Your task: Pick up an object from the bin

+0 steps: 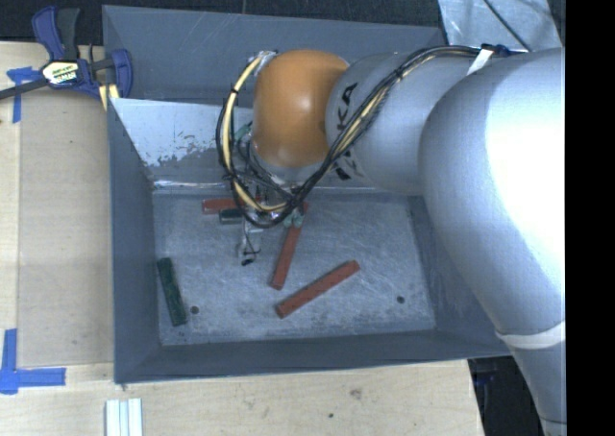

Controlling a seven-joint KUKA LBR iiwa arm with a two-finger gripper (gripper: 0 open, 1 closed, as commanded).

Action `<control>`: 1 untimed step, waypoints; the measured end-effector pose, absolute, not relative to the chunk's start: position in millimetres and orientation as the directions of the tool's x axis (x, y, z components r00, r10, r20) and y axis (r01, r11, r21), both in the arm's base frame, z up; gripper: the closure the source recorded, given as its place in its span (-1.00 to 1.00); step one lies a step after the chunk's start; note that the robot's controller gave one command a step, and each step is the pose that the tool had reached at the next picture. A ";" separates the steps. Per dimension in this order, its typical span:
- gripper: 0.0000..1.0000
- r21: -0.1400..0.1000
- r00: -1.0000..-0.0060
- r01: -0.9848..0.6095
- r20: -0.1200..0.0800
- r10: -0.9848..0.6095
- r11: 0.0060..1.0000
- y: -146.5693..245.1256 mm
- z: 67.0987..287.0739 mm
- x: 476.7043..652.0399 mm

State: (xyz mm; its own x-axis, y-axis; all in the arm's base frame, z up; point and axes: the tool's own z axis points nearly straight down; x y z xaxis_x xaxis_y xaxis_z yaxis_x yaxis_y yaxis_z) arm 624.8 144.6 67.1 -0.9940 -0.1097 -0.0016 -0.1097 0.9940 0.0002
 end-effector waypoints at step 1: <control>1.00 0.001 -0.994 -0.109 -0.005 -0.109 0.994 145.4 70.8 626.0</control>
Offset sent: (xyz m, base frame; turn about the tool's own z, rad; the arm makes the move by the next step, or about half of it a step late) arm 0.0000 0.0000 0.0000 0.0000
